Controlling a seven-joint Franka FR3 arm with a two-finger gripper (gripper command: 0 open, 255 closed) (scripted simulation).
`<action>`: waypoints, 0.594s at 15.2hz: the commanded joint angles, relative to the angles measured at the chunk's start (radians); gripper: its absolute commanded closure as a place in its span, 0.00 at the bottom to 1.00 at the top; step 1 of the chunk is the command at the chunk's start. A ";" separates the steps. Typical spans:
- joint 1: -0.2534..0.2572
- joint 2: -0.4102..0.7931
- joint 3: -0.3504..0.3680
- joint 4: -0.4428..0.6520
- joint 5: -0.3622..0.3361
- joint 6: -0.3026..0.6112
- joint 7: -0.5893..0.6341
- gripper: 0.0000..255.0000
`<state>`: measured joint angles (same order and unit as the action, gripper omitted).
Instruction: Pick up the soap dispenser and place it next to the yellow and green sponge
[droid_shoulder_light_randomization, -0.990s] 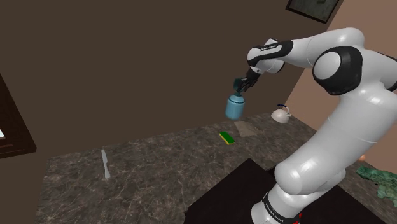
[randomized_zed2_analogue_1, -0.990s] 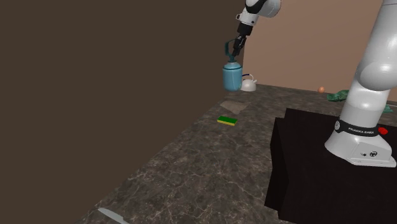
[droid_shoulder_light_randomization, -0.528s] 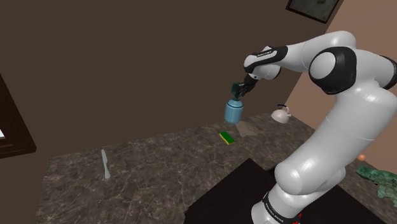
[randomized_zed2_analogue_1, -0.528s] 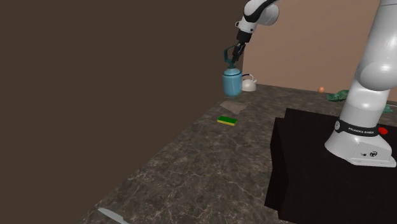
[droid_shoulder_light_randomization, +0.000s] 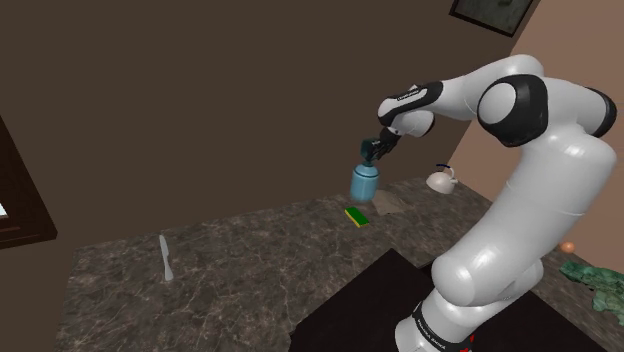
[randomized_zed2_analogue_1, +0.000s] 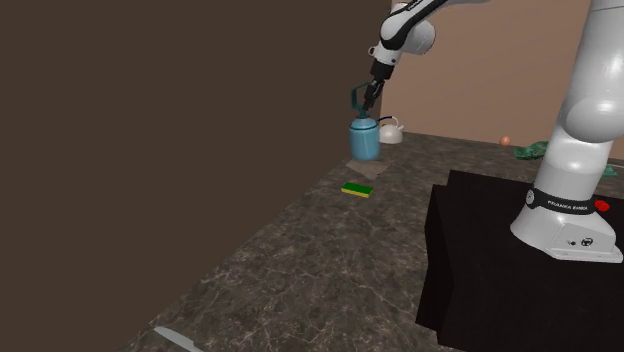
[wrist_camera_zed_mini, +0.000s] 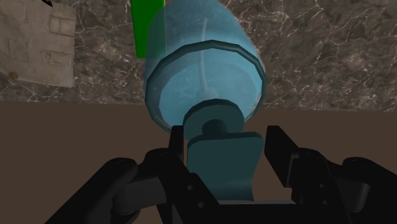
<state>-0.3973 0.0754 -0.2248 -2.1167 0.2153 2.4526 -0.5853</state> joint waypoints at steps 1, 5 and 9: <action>-0.001 0.012 0.001 -0.013 0.011 0.026 -0.011 1.00; -0.003 0.042 0.005 -0.034 0.035 0.074 -0.033 1.00; -0.006 0.075 0.012 -0.050 0.063 0.121 -0.057 1.00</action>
<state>-0.4019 0.1422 -0.2146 -2.1641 0.2709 2.5613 -0.6357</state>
